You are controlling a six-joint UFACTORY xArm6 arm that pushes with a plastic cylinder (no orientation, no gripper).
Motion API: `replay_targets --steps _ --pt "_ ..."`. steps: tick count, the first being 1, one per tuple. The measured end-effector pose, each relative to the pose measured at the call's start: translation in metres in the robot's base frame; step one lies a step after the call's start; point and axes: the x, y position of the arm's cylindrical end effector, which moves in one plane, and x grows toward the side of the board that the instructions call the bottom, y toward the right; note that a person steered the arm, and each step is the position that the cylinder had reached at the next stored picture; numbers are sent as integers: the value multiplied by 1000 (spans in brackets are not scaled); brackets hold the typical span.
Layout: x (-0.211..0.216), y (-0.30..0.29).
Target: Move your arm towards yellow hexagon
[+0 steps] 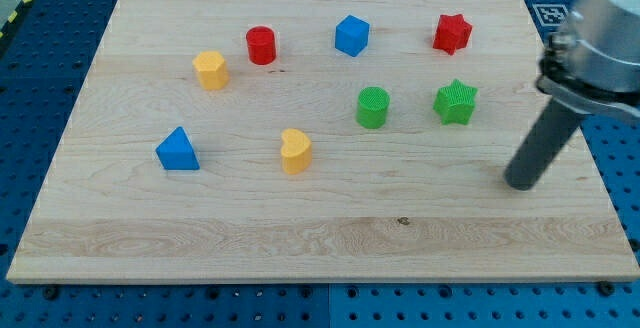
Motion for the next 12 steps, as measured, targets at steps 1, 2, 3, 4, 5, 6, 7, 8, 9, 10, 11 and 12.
replay_targets --steps 1,2,3,4,5,6,7,8,9,10,11,12 --pt "0 -26" --pt "-14 -54" --pt "-28 -85" --pt "-33 -92" --pt "-58 -136" --pt "-64 -186" --pt "-64 -254" --pt "-85 -313" --pt "-112 -337" --pt "-118 -340" --pt "-141 -360" --pt "-153 -372"
